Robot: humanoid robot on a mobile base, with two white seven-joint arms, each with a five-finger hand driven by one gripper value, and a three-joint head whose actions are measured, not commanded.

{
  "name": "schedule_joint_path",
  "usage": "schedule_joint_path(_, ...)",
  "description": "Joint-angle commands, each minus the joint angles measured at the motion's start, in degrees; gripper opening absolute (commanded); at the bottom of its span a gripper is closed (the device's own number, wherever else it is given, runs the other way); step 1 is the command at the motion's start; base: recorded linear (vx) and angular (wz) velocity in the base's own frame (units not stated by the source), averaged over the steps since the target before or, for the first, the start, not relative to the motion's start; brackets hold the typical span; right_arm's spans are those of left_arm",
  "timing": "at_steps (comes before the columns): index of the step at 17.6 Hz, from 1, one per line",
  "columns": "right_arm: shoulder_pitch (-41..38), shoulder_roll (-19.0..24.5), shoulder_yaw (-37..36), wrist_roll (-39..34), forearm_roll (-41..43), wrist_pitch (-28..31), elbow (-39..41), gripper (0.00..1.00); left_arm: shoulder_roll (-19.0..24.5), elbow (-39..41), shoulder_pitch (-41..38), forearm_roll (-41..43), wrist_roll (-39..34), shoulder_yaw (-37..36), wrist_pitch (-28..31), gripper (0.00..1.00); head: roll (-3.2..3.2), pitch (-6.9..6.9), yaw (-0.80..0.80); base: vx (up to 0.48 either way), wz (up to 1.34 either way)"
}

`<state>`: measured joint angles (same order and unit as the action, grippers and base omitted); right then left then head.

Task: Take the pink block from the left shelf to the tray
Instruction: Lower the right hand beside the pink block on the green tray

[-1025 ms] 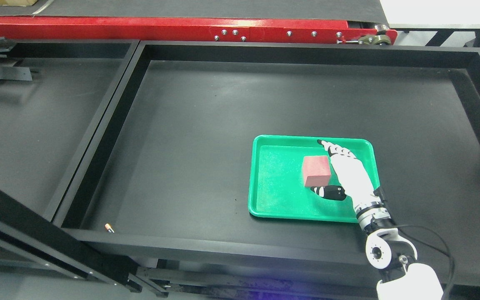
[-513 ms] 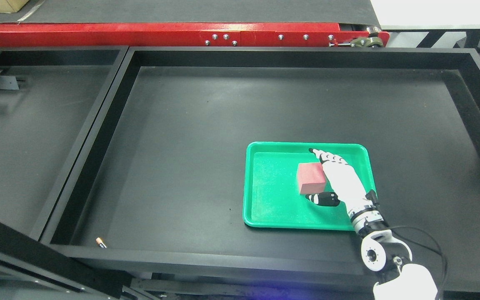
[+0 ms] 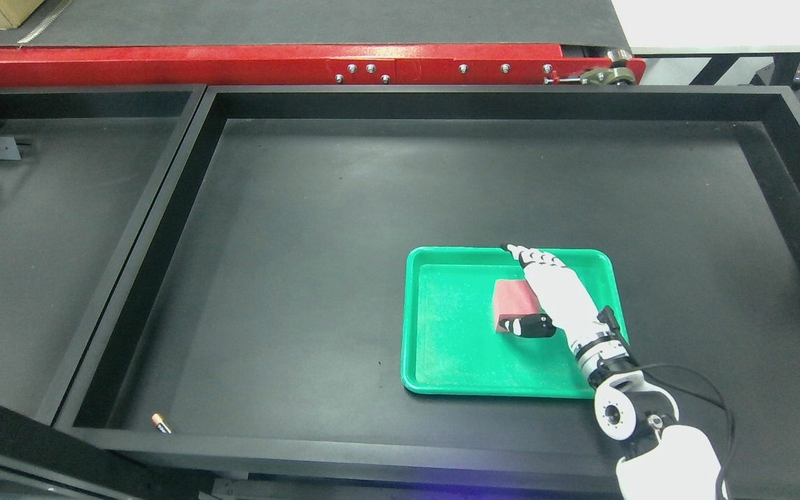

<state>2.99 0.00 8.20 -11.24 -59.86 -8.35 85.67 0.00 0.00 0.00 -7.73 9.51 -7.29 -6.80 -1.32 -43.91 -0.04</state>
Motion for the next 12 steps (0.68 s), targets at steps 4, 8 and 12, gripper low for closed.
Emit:
schedule_joint_path(4, 1.4, -1.0, 1.5, -4.7, 0.1, 0.1, -3.4, 0.99, 1.0, 1.0, -1.1, 0.0, 0.0, 0.0, 0.0, 1.00, 0.00, 0.00, 0.00, 0.015, -0.01)
schedule_joint_path(8, 1.1, -1.0, 0.8, -5.0, 0.2, 1.7, -3.6, 0.99, 1.0, 1.0, -1.1, 0.0, 0.0, 0.0, 0.0, 1.00, 0.00, 0.00, 0.00, 0.000, 0.00)
schedule_joint_path(12, 0.3, -1.0, 0.6, -4.8, 0.2, 3.7, -3.7, 0.98, 1.0, 1.0, -1.1, 0.0, 0.0, 0.0, 0.0, 1.00, 0.00, 0.00, 0.00, 0.000, 0.00)
